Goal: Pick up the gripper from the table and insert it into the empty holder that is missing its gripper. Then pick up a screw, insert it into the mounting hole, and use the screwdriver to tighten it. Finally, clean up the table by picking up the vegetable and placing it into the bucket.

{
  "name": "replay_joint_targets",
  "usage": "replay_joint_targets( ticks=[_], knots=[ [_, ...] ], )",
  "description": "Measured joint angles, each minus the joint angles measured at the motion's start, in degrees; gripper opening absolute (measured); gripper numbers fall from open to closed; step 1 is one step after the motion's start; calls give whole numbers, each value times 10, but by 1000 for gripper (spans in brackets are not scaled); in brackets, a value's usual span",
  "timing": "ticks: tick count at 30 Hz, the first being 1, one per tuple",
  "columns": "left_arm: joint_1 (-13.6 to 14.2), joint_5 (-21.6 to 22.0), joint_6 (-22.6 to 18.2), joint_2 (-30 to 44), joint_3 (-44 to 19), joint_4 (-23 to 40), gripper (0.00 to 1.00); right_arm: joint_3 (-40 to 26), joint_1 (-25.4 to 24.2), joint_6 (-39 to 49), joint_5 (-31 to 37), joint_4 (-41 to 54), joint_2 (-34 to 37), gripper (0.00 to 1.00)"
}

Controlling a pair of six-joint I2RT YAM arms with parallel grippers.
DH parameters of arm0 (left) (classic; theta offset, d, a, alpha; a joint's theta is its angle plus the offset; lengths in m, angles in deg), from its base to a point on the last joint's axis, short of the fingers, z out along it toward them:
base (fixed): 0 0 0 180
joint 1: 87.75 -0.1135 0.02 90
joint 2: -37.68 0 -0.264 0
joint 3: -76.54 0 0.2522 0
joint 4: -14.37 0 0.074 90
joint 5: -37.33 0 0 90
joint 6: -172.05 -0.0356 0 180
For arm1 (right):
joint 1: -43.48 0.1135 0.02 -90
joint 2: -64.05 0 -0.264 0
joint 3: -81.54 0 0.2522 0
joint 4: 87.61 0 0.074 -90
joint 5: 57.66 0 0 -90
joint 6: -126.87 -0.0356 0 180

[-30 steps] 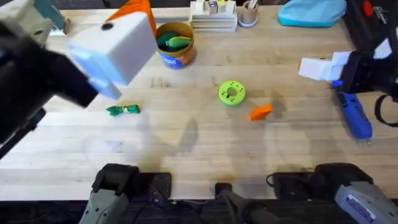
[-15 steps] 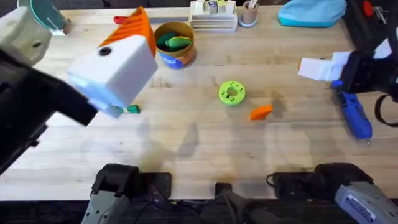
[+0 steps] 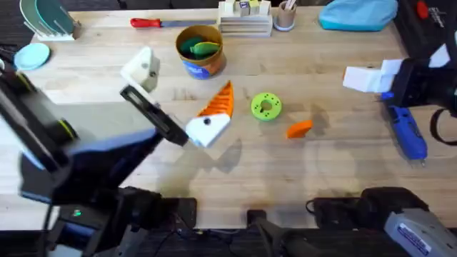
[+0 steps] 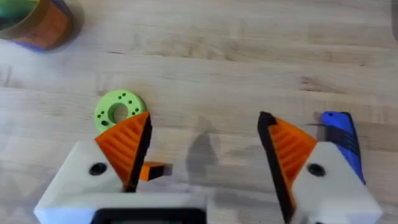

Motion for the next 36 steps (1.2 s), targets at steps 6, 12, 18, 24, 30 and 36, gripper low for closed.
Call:
replay_joint_targets(
  ticks=[6,12,18,24,30,36],
  knots=[
    [23,-10,-2,-65,88,-35,993,0,0,0,0,0,0,991],
    [25,-14,-3,-112,121,-19,993,0,0,0,0,0,0,992],
    [25,-30,-4,-140,124,60,993,0,0,0,0,0,0,991],
    [25,-36,-4,-139,123,151,993,0,0,0,0,0,0,991],
    [25,-37,-4,-139,123,152,992,0,0,0,0,0,0,992],
    [25,-37,-4,-139,123,152,993,0,0,0,0,0,0,991]
  ],
)
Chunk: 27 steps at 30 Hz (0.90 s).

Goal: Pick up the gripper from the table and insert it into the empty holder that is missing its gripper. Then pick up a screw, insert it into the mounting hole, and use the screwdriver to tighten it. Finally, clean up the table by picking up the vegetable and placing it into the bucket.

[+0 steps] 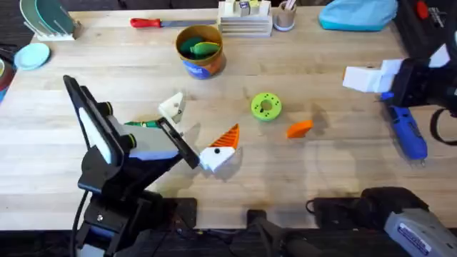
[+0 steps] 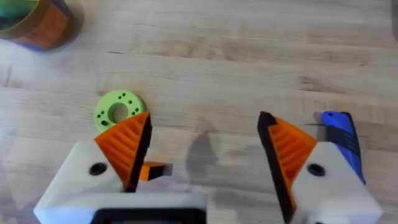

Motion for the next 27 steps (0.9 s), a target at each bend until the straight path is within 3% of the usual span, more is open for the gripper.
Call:
replay_joint_targets(
  ticks=[17,21,27],
  knots=[
    [0,-2,0,0,0,0,993,0,0,0,0,2,0,991],
    [0,-2,0,0,0,0,993,0,0,3,-32,28,1,991],
    [0,-2,0,0,0,0,993,0,42,136,-107,98,35,992]
  ],
)
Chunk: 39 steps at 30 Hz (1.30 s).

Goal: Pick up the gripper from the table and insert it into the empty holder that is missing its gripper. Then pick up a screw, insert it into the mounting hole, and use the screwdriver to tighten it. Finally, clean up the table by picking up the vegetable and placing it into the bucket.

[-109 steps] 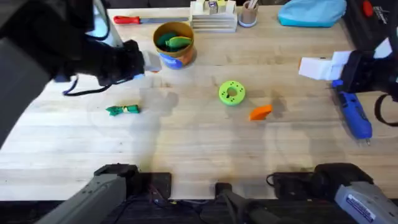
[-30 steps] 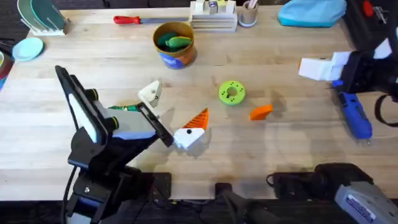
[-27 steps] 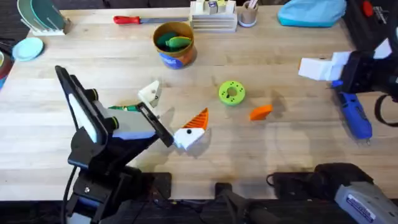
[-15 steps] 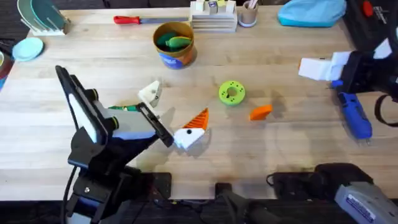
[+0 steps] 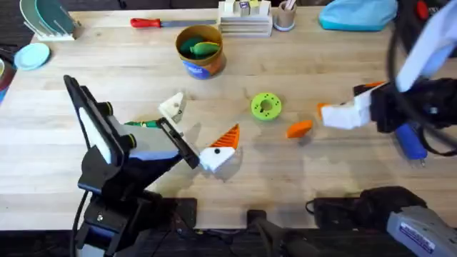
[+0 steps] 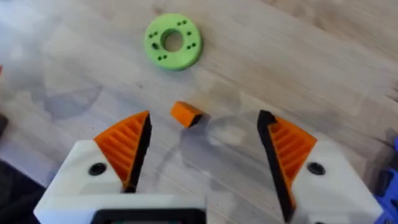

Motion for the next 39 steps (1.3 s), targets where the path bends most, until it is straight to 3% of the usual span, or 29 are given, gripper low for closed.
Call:
replay_joint_targets(
  ticks=[4,11,22,33,35,39],
  knots=[
    [0,0,0,0,0,0,993,0,75,66,3,12,30,991],
    [0,0,0,0,0,0,993,0,191,176,78,44,95,991],
    [0,0,0,0,0,0,993,0,213,260,130,-12,225,984],
    [0,0,0,0,0,0,993,0,213,269,136,-13,270,717],
    [0,0,0,0,0,0,993,0,213,270,136,-13,270,628],
    [0,0,0,0,0,0,992,0,213,270,136,-13,270,318]
  ],
)
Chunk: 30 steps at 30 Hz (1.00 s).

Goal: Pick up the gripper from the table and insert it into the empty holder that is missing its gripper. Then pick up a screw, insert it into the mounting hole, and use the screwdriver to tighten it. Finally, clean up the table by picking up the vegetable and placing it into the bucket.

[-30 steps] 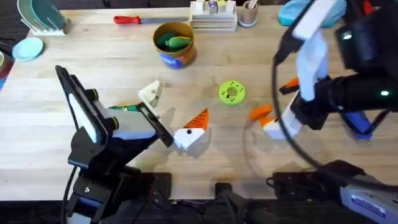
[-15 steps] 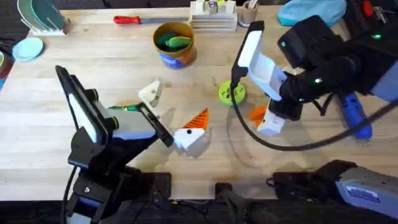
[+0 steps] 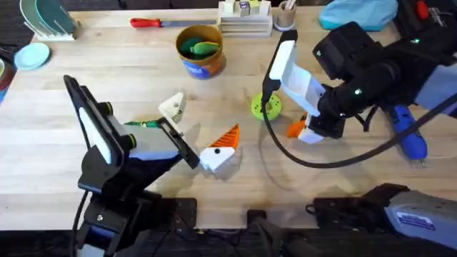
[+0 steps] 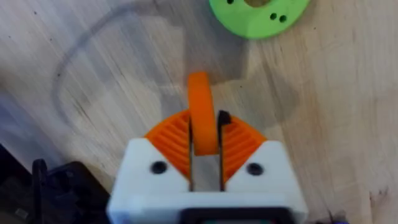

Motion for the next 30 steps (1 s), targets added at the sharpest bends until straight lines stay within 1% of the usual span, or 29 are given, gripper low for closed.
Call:
replay_joint_targets(
  ticks=[3,4,8,13,16,18,22,25,28,30],
  knots=[
    [0,0,0,0,0,0,993,0,0,0,3,-2,0,47],
    [0,0,0,0,0,0,993,0,0,1,3,-2,-2,16],
    [0,0,0,0,0,0,993,0,1,1,3,0,-19,10],
    [0,0,0,0,0,0,993,-4,1,-7,4,22,-64,8],
    [0,0,0,0,0,0,993,-24,1,-43,3,34,-104,8],
    [0,0,0,0,0,0,993,-36,-1,-82,1,17,-139,8],
    [0,0,0,0,0,0,993,-40,-11,-157,-26,-56,-214,8],
    [0,0,0,0,0,0,993,-24,-22,-216,-59,-164,-248,8],
    [0,0,0,0,0,0,993,15,-28,-287,-98,-257,-249,8],
    [0,0,0,0,0,0,993,48,-28,-350,-135,-310,-231,8]
  ],
)
